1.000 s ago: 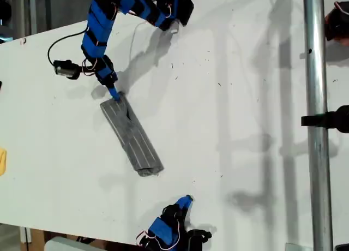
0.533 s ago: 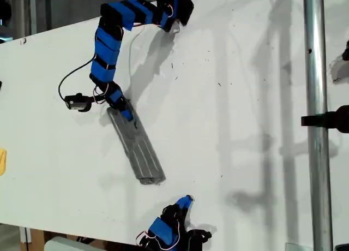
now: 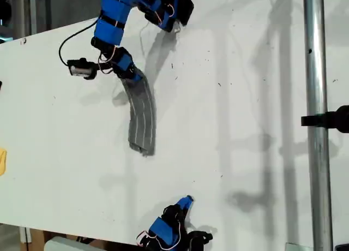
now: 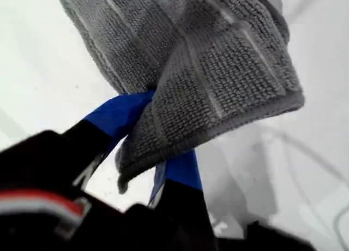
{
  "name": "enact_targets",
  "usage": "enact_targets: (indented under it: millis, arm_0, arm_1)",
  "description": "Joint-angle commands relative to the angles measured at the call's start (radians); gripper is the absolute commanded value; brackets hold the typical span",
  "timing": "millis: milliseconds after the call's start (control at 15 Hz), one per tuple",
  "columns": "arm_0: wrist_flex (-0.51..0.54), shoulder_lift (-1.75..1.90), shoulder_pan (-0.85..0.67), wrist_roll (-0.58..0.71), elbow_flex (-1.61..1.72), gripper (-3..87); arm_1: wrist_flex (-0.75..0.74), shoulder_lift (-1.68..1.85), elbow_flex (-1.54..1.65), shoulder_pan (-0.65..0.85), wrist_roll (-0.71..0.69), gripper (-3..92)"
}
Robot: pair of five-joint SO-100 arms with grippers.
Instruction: Grasp corners of a towel and fold twice.
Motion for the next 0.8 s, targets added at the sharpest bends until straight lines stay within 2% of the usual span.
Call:
enact_targets:
  millis: [0,67,133,200,467,533,600,733]
  arm_0:
    - [-0.008,0.008,-0.031,0.017,-0.017,-2.6]
    - [-0.011,0.008,-0.032,0.023,-0.017,-2.6]
    - [-0.012,0.008,-0.035,0.028,-0.017,-2.6]
    - [-0.014,0.008,-0.037,0.032,-0.017,-2.6]
    - [-0.014,0.009,-0.041,0.015,-0.005,-2.6]
    - [-0.012,0.009,-0.048,0.0,0.009,-2.2]
    - [-0.011,0.009,-0.054,-0.051,0.031,-2.2]
    - [-0.002,0.009,-0.067,-0.014,0.043,-2.2]
  arm_1:
    - [0.27,0.359,-0.005,-0.043,0.13,-0.2]
    - [0.328,0.399,-0.044,-0.069,0.153,-0.2]
    - [0.318,0.387,-0.072,-0.086,0.155,-0.2]
    - [0.229,0.325,-0.081,-0.098,0.152,-0.2]
    - [-0.345,-0.241,-0.213,-0.15,0.17,-0.3]
    - [-0.425,-0.385,-0.319,-0.173,0.176,2.3]
    - [-0.453,-0.489,-0.448,-0.19,0.176,16.4]
    - [-0.413,-0.477,-0.635,-0.184,0.149,24.6]
